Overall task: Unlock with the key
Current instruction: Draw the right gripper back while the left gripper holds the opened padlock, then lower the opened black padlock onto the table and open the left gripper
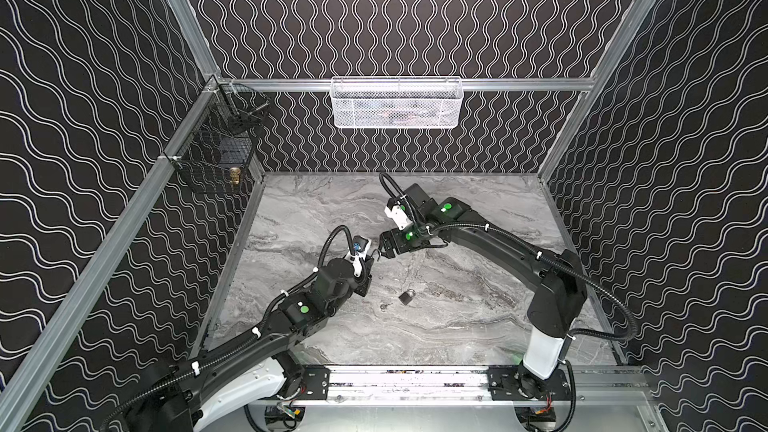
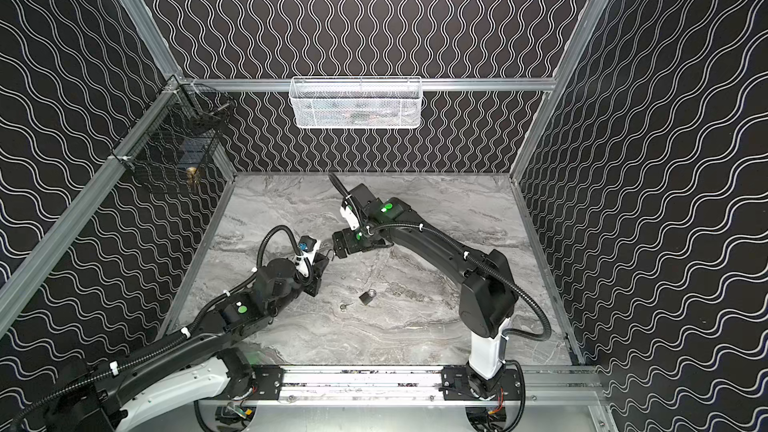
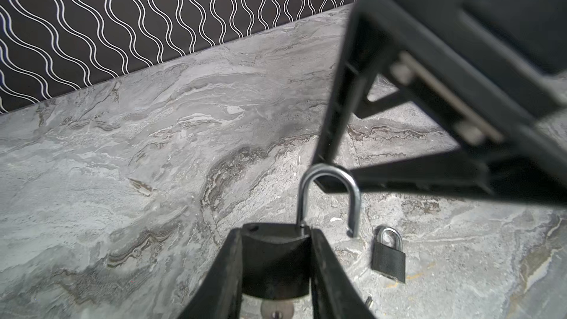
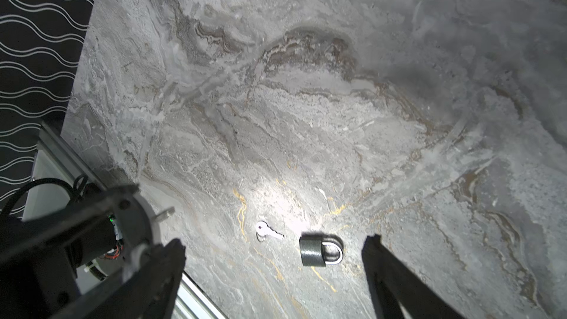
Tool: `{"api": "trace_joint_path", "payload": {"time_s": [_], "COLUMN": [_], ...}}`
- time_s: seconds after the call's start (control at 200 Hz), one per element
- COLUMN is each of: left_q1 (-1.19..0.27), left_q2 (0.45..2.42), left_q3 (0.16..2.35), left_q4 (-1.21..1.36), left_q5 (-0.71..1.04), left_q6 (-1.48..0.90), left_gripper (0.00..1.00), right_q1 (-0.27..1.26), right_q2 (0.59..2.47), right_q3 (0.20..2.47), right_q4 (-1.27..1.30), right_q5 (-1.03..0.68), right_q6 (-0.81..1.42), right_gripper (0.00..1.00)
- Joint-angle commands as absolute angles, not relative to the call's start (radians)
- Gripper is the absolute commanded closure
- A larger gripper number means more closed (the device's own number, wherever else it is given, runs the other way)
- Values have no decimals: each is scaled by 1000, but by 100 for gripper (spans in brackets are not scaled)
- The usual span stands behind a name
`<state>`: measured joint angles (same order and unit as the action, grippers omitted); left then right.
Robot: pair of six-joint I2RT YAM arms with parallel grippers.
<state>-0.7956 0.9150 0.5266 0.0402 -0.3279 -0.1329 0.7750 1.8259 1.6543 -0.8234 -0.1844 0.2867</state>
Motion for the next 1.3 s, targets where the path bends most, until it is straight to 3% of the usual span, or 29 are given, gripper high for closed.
{"api": "trace_joint_path", "payload": {"time_s": [0.0, 0.26, 0.42, 0.766, 1.296], "left_q1": [-793, -792, -779, -595, -445], "left_q2": [917, 1027, 1170, 1485, 1715], "left_q3": [541, 647, 760, 874, 900], "left_q4": [52, -107, -257, -333, -293], "left_q5": [-350, -393, -398, -195, -134], "left_q6": [-152, -214, -276, -386, -388], "left_gripper": [100, 100, 100, 100, 99], "right_q1": [747, 735, 735, 746, 759], "right_q2": [1776, 1634, 1493, 1337, 1360], "right_q3": [1595, 1419, 1166, 848, 860], "right_q4": [-782, -650, -423, -172, -192], "right_q5": [-148, -149, -186, -117, -70], "right_q6": [320, 336, 418, 649, 652], "right_gripper": [8, 8, 8, 8, 8]}}
